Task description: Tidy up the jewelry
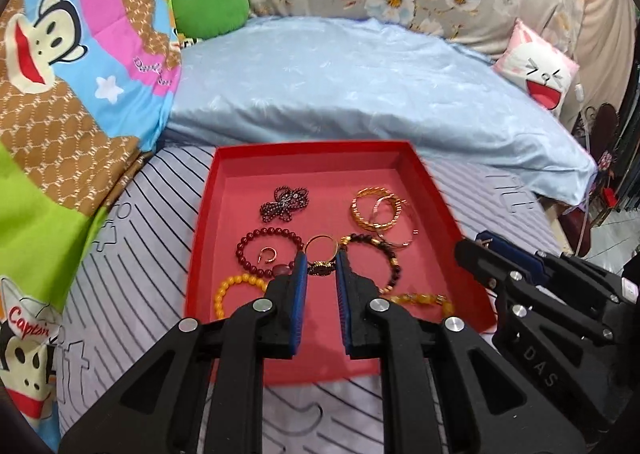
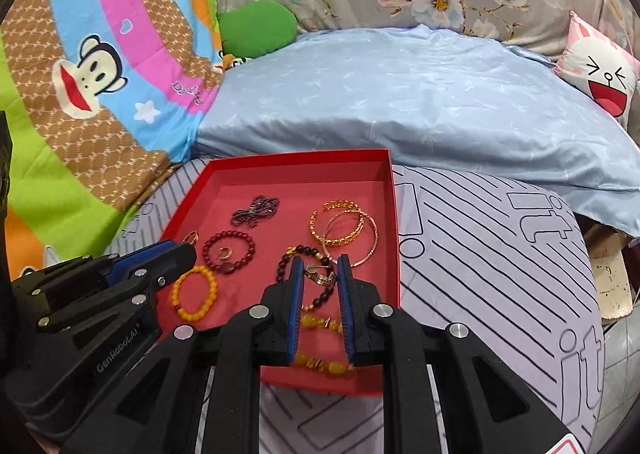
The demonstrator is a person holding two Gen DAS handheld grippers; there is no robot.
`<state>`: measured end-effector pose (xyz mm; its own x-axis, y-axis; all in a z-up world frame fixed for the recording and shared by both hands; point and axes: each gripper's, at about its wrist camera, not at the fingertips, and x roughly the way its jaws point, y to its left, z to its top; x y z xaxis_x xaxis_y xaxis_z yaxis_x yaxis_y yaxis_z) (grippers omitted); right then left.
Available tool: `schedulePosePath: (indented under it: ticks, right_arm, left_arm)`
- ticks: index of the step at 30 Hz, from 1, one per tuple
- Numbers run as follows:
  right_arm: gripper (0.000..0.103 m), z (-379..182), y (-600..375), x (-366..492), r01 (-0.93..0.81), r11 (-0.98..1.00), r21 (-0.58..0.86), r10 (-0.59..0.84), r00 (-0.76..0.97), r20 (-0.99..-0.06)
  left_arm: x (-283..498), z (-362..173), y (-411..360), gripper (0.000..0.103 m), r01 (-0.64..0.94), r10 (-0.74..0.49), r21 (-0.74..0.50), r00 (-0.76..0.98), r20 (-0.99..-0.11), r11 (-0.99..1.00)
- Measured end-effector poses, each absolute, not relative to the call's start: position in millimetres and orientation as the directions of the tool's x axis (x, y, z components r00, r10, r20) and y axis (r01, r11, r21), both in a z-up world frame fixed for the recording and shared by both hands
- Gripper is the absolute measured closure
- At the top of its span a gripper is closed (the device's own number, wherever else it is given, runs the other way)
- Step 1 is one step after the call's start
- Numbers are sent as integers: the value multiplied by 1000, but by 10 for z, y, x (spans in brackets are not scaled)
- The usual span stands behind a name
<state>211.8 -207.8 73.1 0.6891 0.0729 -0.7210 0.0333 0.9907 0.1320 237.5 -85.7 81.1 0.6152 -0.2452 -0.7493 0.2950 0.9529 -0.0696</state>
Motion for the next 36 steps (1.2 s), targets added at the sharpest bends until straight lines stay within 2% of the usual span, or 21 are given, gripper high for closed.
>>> schedulePosePath:
  ticks: [12,14,20,36]
  right_arm:
    - [86,314,-2072,2408,49,994,100,47,635,-771]
    - [82,304,-2078,2412,54,994,98,42,636,-771]
    - [77,343,-2084,2334,58,993,106,44,644,-764]
    - [76,661,-1978,1550,100,991,85,-7,687,-727]
  left_arm:
    - [2613,349,-913,88,270,-176,-18,576,-798,963]
    - [2631,331,-915,81,264,-171,-18,573,-802,964]
    - [2593,366,-924,74,259,-163,-8,584,-795,966]
    - [1921,648,-827,74,247,-146,16,624,-768,969]
